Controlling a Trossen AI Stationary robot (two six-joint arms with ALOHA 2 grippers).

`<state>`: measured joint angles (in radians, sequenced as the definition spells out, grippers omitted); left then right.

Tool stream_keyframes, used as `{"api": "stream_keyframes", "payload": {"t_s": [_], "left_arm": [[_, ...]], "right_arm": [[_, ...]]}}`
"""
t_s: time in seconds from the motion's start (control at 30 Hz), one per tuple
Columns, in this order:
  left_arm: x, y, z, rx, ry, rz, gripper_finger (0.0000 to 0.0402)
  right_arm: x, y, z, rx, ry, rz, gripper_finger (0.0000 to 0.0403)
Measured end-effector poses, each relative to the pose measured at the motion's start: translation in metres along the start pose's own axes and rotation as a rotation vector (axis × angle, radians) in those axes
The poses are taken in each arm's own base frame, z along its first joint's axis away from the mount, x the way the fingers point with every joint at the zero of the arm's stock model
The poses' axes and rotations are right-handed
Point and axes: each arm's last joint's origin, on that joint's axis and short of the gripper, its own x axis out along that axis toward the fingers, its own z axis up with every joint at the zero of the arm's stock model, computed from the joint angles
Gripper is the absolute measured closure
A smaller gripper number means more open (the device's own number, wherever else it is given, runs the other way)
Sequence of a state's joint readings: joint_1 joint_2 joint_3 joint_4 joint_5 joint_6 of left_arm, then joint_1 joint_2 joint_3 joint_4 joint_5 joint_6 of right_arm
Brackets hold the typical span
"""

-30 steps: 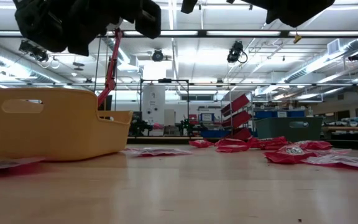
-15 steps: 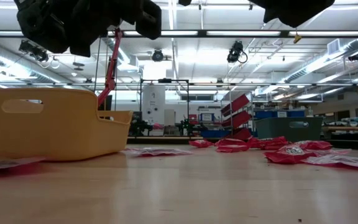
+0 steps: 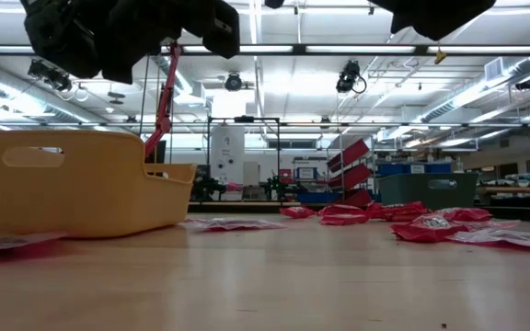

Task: Sort candy
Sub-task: Put the red candy pack into the yellow bin

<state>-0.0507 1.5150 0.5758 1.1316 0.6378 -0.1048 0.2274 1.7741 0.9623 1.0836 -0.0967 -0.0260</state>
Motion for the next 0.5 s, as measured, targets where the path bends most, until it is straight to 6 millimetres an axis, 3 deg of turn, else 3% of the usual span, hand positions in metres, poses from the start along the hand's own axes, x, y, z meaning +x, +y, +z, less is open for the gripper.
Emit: {"api": "stream_keyframes", "payload": {"t_s": [0.23,0.5], "left_arm": [[0.0,0.0027,0.0002,0.025,-0.009,0.106,0.0289],[0.0039,-0.0059,-0.0005,0.088,-0.002,-0.012,0.0289]], "right_arm": [[-0.0004,-0.0042,-0.0001,0.0,0.001,-0.027,0.0403],[-0.0009,-0.0092,-0.0004,-0.019,0.003,-0.039,0.0403]]}}
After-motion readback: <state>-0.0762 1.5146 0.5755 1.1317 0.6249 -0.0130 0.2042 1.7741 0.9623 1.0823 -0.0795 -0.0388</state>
